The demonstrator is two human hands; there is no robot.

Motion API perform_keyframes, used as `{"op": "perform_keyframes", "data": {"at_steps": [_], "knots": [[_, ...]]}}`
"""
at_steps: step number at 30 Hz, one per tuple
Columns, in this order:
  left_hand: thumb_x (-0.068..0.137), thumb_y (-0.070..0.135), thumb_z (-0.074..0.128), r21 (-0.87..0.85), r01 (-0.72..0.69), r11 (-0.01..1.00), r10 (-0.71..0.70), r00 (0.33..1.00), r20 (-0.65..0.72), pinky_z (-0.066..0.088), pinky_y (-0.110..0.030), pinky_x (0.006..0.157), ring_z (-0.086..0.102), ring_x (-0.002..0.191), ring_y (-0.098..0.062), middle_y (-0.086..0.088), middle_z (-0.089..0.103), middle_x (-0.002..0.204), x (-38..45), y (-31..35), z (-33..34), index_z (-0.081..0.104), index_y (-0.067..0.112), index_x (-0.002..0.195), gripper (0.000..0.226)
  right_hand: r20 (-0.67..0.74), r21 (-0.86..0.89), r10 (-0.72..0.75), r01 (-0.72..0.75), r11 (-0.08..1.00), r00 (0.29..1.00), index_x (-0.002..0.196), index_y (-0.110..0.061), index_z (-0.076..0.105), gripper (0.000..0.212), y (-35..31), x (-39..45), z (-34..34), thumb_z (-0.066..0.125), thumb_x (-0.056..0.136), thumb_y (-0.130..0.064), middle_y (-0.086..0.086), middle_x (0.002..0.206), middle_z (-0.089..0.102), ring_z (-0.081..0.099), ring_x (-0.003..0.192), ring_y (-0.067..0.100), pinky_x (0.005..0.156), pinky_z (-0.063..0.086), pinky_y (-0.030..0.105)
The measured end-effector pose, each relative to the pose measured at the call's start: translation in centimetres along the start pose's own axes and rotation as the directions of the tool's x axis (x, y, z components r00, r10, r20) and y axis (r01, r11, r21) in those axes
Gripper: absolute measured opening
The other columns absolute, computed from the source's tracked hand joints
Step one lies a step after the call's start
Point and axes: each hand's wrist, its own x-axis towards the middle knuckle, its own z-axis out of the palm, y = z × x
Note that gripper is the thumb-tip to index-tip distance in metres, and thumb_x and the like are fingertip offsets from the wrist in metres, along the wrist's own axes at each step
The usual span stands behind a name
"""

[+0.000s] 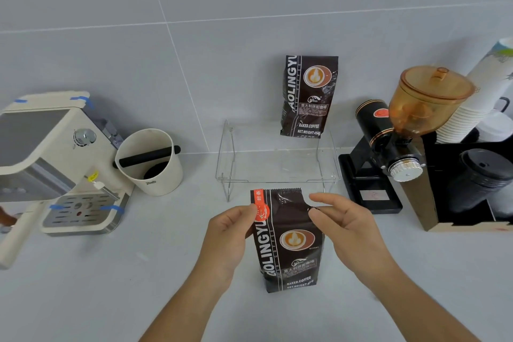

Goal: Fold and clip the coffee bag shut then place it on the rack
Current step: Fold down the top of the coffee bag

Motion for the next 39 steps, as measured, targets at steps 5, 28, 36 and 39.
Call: {"op": "perform_keyframes", "data": {"at_steps": [5, 28, 36, 39], "knots": [[0.092, 0.031, 0.061, 0.003, -0.017, 1.0, 0.018, 1.0, -0.018, 0.054, -0.03, 0.084, 0.072, 0.079, -0.014, -0.005, 0.08, 0.083, 0.3, 0.8, 0.2, 0.078, 0.017, 0.077, 0.027, -0.007, -0.043, -0.048, 0.047, 0.998, 0.999, 0.094, -0.025, 0.068, 0.021, -1.0, 0.6, 0.7, 0.067, 0.086, -0.005, -0.002, 0.072, 0.078, 0.071, 0.065, 0.004, 0.052, 0.052, 0.011], [0.078, 0.015, 0.079, 0.389, -0.323, 0.863, 0.294, 0.946, 0.133, 0.056, -0.016, 0.077, 0.071, 0.084, -0.006, 0.01, 0.076, 0.079, -0.7, 1.3, -1.6, 0.063, 0.047, 0.106, 0.046, 0.128, -0.38, -0.11, 0.151, 0.913, 0.986, 0.097, -0.042, 0.071, 0.039, -1.6, -0.1, 1.0, 0.074, 0.08, -0.006, 0.002, 0.089, 0.075, 0.071, 0.088, 0.015, 0.072, 0.062, 0.029], [0.083, 0.02, 0.075, 0.562, -0.466, 0.683, 0.397, 0.883, 0.25, 0.044, 0.001, 0.077, 0.061, 0.092, 0.009, 0.023, 0.067, 0.092, -0.6, 1.5, -2.0, 0.072, 0.024, 0.112, 0.03, 0.15, -0.641, -0.206, 0.254, 0.724, 0.967, 0.101, -0.026, 0.074, 0.021, -1.7, -0.3, 1.0, 0.073, 0.082, -0.017, -0.01, 0.08, 0.065, 0.062, 0.078, 0.006, 0.073, 0.056, 0.023], [0.086, 0.021, 0.071, 0.577, -0.504, 0.642, 0.402, 0.863, 0.306, 0.043, 0.0, 0.076, 0.059, 0.093, 0.007, 0.024, 0.066, 0.087, -0.4, 1.6, -2.2, 0.074, 0.024, 0.103, 0.017, 0.182, -0.671, -0.198, 0.269, 0.691, 0.963, 0.094, -0.028, 0.074, 0.012, -1.8, -0.2, 0.9, 0.07, 0.085, -0.022, -0.015, 0.082, 0.065, 0.061, 0.079, -0.001, 0.065, 0.048, 0.012]]}}
